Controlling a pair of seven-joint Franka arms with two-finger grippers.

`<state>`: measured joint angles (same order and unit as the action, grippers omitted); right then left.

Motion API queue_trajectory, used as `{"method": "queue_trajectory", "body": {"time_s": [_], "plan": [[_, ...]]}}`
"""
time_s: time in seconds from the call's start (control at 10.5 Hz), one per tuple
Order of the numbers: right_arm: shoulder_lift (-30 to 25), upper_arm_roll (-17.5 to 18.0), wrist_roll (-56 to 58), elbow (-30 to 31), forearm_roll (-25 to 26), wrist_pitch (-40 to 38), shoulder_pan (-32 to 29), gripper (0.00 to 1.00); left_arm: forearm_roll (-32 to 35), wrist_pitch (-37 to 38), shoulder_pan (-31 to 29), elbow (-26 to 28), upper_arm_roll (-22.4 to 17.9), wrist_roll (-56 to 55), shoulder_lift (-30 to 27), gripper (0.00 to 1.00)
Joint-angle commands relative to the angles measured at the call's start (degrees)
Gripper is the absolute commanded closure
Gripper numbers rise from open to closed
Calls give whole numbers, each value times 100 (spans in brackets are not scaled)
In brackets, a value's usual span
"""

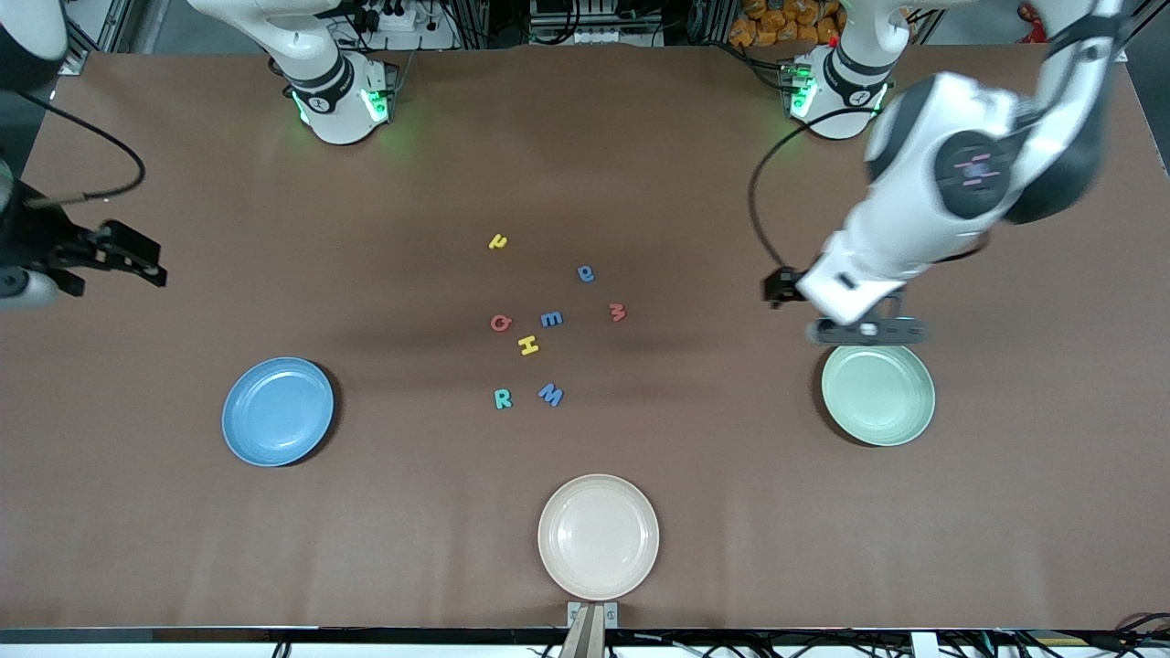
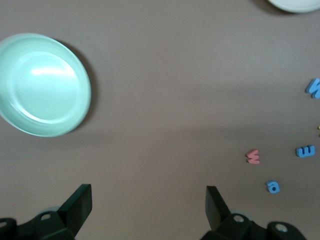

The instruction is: Sort uppercase to blue plate, lowercase to green plate

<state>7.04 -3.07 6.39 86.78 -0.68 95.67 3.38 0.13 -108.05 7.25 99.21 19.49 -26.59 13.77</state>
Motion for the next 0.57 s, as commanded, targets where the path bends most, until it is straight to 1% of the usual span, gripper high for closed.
{"method": "queue_trajectory", "body": {"time_s": [0.0,0.19,0.48], "plan": [[436,-1,-76,-74,6,442,110,0,-40,-294,486,37,-33,-879,318,0],[823,-1,-103,-109,-2,584,189,0,197,-654,873,37,-33,-1372,652,0],[1351,-1,-103,-109,-20,1259,443,0,250,-1181,1234,29,-42,-2130,1109,0]]}}
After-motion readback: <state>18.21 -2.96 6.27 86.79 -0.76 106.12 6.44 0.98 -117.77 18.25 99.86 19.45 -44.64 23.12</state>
